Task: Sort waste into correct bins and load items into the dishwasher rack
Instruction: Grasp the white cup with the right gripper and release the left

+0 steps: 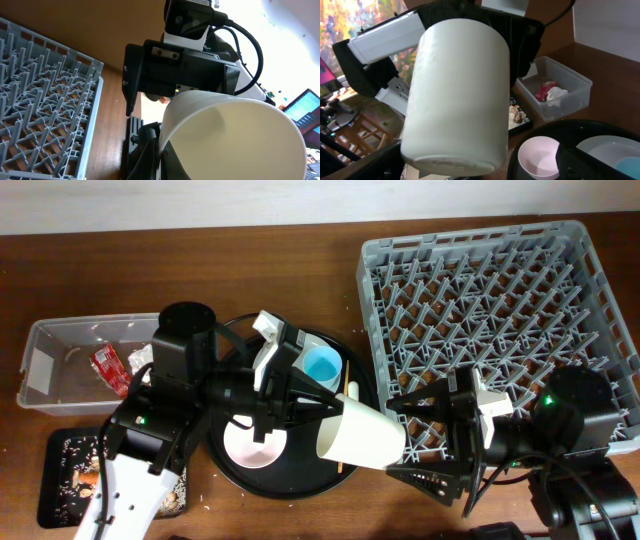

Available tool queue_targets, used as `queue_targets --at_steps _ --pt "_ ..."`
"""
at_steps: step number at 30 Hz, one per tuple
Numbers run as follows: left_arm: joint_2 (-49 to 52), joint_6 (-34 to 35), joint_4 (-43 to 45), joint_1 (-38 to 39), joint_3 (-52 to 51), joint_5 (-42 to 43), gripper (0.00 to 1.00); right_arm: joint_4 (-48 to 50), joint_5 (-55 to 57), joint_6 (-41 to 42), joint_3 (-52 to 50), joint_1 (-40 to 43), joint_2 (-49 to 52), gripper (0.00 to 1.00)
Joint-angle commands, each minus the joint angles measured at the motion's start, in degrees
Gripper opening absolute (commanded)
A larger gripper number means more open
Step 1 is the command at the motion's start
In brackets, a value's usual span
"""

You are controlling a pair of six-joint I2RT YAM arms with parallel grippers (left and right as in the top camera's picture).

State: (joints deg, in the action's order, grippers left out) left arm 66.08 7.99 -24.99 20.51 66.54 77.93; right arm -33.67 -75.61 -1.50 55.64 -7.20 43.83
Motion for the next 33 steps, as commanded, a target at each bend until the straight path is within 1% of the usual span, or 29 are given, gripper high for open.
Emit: queue_targets --at_steps 1,16,18,21,24,26,27,29,31,33 --pt "0.13 0.31 0.15 0.24 0.31 0.22 0.0 0.57 -3.56 -0.02 -0.04 -0.35 0.09 0.94" --pt "0.13 0.33 2.49 0.76 0.31 0.2 0.0 1.25 -4.79 0.0 -0.04 -0.61 0.66 0.93" --pt "0.13 0.33 2.56 0.83 0.31 0.2 0.0 2.54 -4.79 0.0 -0.04 -2.23 1.53 0.93" --pt "0.13 0.33 2.54 0.83 0.31 0.22 0.0 7.34 -4.72 0.72 -0.04 -7.32 4.13 0.92" --pt "0.13 0.33 2.45 0.83 0.31 0.24 0.0 9.07 -1.73 1.95 -0.04 -10.47 6.32 0.89" --pt "0.13 0.33 2.45 0.83 0.31 0.22 0.0 9.33 -1.66 1.97 -0.02 -10.4 6.4 0.86" --pt "0.13 0.31 2.45 0.83 0.31 0.22 0.0 9.55 -1.53 2.27 -0.02 -10.4 6.36 0.85" --pt "0.13 0.31 2.45 0.81 0.31 0.22 0.0 9.55 3.21 5.22 -0.02 -10.4 6.36 0.85" --pt "0.13 0.31 2.45 0.81 0.31 0.2 0.0 9.55 4.68 6.08 -0.02 -10.4 6.36 0.84" --pt "0.13 0.33 2.16 0.81 0.31 -2.12 0.0 9.51 4.98 7.72 -0.02 -9.42 6.34 0.84"
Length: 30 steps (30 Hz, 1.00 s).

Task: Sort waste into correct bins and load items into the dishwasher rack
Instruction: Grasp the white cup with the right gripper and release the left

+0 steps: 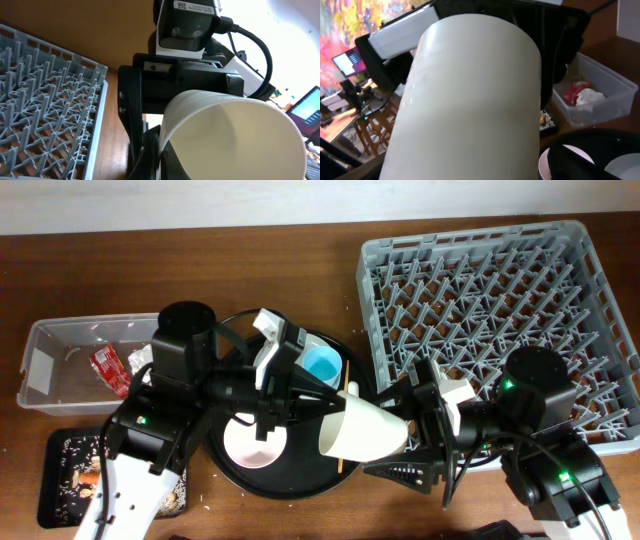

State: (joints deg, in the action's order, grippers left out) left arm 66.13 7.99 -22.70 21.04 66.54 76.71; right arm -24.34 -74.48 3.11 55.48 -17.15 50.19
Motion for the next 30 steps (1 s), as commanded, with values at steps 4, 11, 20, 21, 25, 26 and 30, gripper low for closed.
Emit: queue_targets --at_steps 4,11,20,21,25,26,30 --pt "0.13 0.33 -0.5 0.28 0.31 -2.38 0.0 0.15 -0.17 4.87 0.13 4.87 -0.07 0.84" --pt "0.13 0.33 -0.48 0.28 0.31 -2.4 0.0 0.13 -2.03 4.87 0.13 5.55 -0.07 0.67" --pt "0.13 0.31 -0.46 0.13 0.31 -5.68 0.23 0.17 -1.31 4.46 0.13 5.6 -0.04 0.56" --pt "0.13 0.31 -0.48 -0.28 0.31 -6.01 0.23 0.17 -1.31 3.48 0.13 5.68 -0.04 0.56" --pt "0.13 0.28 -2.16 -1.22 0.31 -6.05 0.22 0.2 3.45 2.95 0.13 7.1 0.04 0.56" --pt "0.13 0.02 -2.93 -1.25 0.31 -6.08 0.22 0.39 3.63 2.95 0.13 7.82 0.04 0.56" --pt "0.13 -0.13 -6.23 -1.22 0.31 -11.13 0.22 1.27 3.63 3.39 0.13 8.96 0.04 0.55"
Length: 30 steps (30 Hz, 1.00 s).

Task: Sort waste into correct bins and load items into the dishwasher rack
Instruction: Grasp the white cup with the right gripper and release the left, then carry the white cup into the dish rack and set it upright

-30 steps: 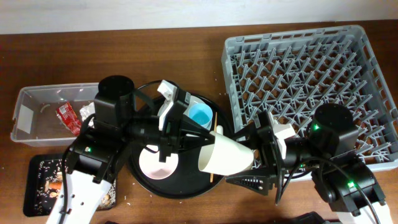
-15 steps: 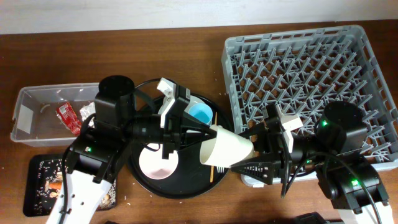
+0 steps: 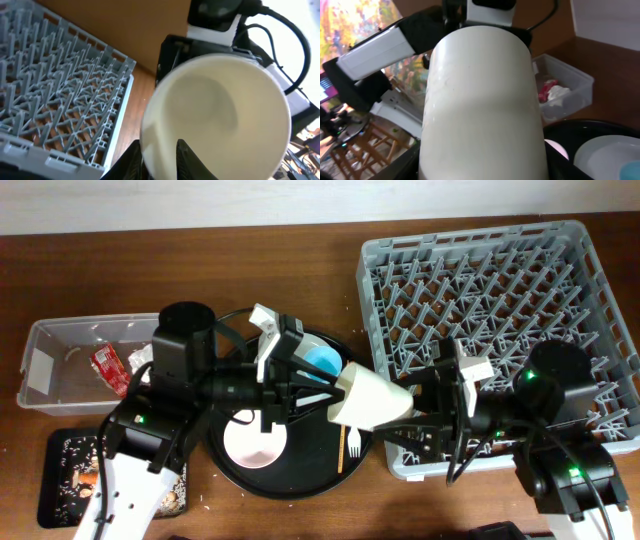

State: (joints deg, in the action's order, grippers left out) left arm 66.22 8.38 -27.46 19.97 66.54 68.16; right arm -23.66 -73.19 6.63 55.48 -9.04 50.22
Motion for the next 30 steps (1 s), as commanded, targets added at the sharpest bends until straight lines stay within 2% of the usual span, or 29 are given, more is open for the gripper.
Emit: queue_targets --at_steps 1,5,8,15,19,21,22,25,30 --pt "0.07 -0.52 -1.77 -0.15 0.31 -2.67 0.22 0.59 2.38 -0.15 0.13 0.87 0.02 0.55" --pt "0.07 -0.5 -2.08 -0.15 0.26 -2.64 0.22 0.81 3.41 -0.13 0.13 0.85 0.02 0.55" --pt "0.07 -0.52 -3.52 0.28 0.24 -2.67 0.1 1.01 3.41 -0.13 0.13 0.87 0.04 0.55" --pt "0.07 -2.08 -6.54 1.64 0.24 -2.99 0.08 2.12 3.54 0.09 0.13 0.87 0.02 0.56" --pt "0.04 -2.01 -6.54 1.62 0.24 -14.4 0.1 2.08 9.62 1.4 0.13 0.87 0.04 0.55" --pt "0.04 -1.99 -6.56 1.62 0.24 -20.2 0.15 2.05 12.57 1.38 0.13 0.87 0.04 0.55" --pt "0.04 -1.99 -6.67 1.62 0.24 -26.18 0.15 2.03 14.78 1.4 0.13 0.87 0.04 0.55" --pt "0.04 -0.07 -6.91 1.62 0.24 -34.93 0.15 0.15 20.83 1.38 0.13 0.87 0.04 0.54" --pt "0.22 -0.02 -11.63 1.62 0.24 -44.98 0.15 -10.75 47.25 1.4 0.7 0.87 0.22 0.54"
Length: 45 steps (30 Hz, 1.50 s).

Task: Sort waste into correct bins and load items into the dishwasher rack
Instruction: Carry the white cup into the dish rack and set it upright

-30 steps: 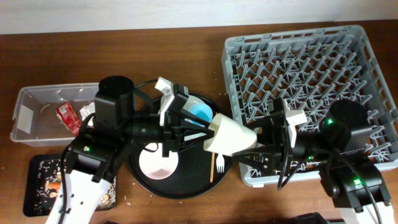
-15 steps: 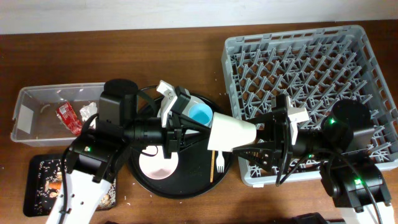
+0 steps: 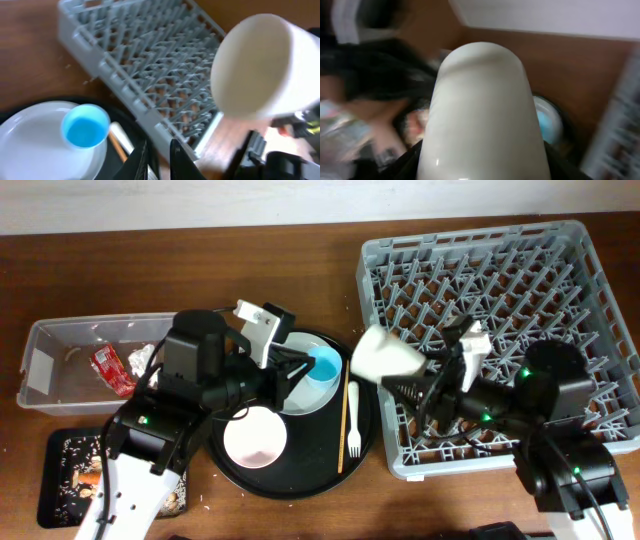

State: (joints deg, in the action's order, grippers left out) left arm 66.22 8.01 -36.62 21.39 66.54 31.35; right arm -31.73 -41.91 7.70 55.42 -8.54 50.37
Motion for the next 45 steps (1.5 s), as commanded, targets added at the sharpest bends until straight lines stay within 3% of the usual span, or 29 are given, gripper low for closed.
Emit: queue_targets --at_steps 1,10,14,17,25,31,45 --pt "0.33 0.33 -3.98 0.22 0.24 -10.16 0.15 -5.2 19.23 0.33 2.12 0.37 0.79 0.55" --pt "0.46 0.31 -10.21 0.22 0.24 -14.88 0.15 -40.0 37.4 0.11 37.03 0.35 26.1 0.52" --pt "0.61 0.31 -11.08 0.22 0.24 -14.88 0.15 -45.4 37.68 0.11 39.28 0.28 34.82 0.48" --pt "0.85 0.31 -11.89 0.22 0.24 -14.88 0.16 -46.12 37.66 0.11 39.26 0.24 38.77 0.4" --pt "4.09 0.33 -12.31 0.22 0.24 -14.84 0.16 -46.86 37.7 0.11 36.11 -0.15 39.28 0.4" --pt "4.55 0.33 -12.31 0.22 0.24 -14.84 0.16 -41.97 37.92 0.33 29.97 -3.91 39.45 0.4" --pt "4.55 0.31 -12.31 0.22 0.24 -14.84 0.16 -37.42 38.16 0.28 23.93 -3.93 43.89 0.4"
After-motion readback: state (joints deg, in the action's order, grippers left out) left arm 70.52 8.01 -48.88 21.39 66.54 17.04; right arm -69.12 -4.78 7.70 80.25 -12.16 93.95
